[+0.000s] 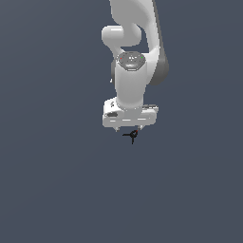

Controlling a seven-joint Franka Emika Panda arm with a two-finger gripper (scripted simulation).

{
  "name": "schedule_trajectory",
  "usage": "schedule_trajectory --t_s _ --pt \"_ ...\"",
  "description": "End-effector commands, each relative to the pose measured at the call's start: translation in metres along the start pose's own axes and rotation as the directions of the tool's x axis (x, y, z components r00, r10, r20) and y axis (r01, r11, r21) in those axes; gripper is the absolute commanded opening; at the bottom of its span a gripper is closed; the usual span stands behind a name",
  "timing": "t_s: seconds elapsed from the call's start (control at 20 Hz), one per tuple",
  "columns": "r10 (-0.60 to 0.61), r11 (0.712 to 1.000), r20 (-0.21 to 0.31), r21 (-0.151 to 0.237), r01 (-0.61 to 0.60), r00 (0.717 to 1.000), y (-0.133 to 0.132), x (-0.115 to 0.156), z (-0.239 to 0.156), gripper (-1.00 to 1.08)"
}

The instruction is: Pick up the object and move it to a goal position.

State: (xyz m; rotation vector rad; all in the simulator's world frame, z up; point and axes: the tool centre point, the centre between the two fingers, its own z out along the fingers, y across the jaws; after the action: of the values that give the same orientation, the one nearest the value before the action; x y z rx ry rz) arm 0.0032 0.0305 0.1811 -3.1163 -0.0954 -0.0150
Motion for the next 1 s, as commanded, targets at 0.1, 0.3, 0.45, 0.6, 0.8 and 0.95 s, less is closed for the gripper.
schedule_trajectory --t_s 0.1,0.3,0.45,0.6,0.8,0.95 --pt "0.002 1.0 0.002 0.002 -0.002 1.0 0.0 0.0 0.001 1.0" --pt "0.017 1.0 0.014 0.02 -0.017 1.0 -0.002 -0.004 0.007 1.0" --pt "0.025 0.999 0.021 0.029 -0.026 0.999 -0.003 -0.006 0.01 1.0" --pt "0.024 0.999 0.02 0.028 -0.024 1.0 -0.003 -0.005 0.009 1.0" --pt "0.03 0.999 0.02 0.028 -0.03 0.999 -0.003 -0.006 0.01 1.0" --pt "0.047 0.998 0.021 0.028 -0.048 0.999 -0.004 -0.007 0.013 1.0"
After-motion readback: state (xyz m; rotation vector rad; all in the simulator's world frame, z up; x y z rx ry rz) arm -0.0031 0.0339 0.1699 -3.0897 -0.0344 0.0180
